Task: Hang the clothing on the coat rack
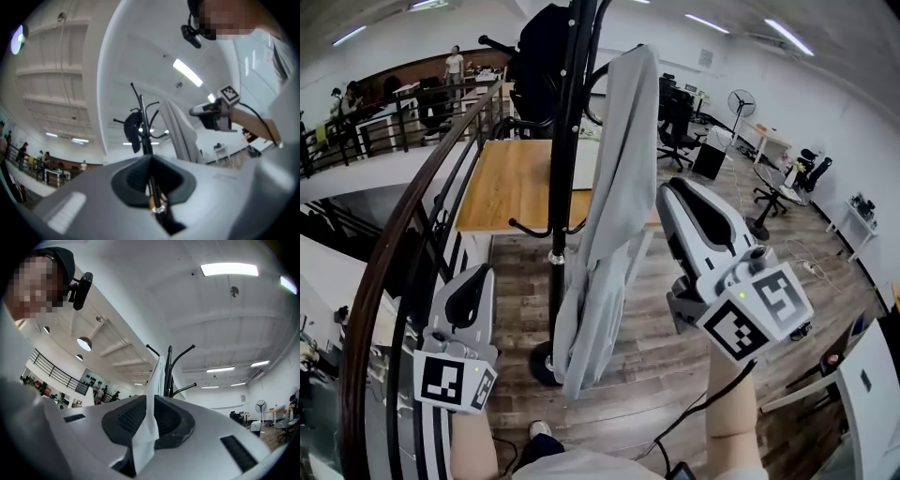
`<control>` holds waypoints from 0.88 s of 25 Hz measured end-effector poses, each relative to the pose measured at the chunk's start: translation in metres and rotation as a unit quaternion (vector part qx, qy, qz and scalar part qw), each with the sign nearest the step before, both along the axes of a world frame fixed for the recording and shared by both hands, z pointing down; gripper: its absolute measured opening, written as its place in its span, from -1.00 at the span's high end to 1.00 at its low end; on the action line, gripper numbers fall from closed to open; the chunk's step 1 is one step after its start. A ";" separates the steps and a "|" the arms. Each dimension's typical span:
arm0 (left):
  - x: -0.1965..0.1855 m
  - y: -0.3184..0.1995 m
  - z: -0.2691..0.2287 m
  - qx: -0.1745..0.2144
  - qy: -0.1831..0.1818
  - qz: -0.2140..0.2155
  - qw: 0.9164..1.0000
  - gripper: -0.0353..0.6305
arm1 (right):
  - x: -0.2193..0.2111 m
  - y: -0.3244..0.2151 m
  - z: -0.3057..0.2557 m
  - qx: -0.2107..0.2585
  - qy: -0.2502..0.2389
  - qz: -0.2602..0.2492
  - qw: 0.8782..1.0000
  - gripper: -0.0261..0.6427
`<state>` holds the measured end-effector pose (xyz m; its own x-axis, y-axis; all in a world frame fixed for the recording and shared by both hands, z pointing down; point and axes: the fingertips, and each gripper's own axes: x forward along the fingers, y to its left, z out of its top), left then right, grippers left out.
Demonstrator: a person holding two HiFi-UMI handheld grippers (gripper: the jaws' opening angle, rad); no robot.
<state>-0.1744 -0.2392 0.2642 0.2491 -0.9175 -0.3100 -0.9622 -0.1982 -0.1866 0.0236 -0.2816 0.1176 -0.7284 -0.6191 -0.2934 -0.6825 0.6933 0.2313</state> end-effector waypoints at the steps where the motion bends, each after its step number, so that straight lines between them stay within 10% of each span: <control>1: 0.003 0.004 0.001 -0.001 0.000 -0.001 1.000 0.88 | 0.003 0.002 0.005 -0.003 0.002 0.001 1.000 0.78; 22: 0.066 0.053 0.018 -0.024 -0.006 -0.007 1.000 0.88 | 0.075 0.033 0.105 -0.063 0.009 0.038 0.997 0.92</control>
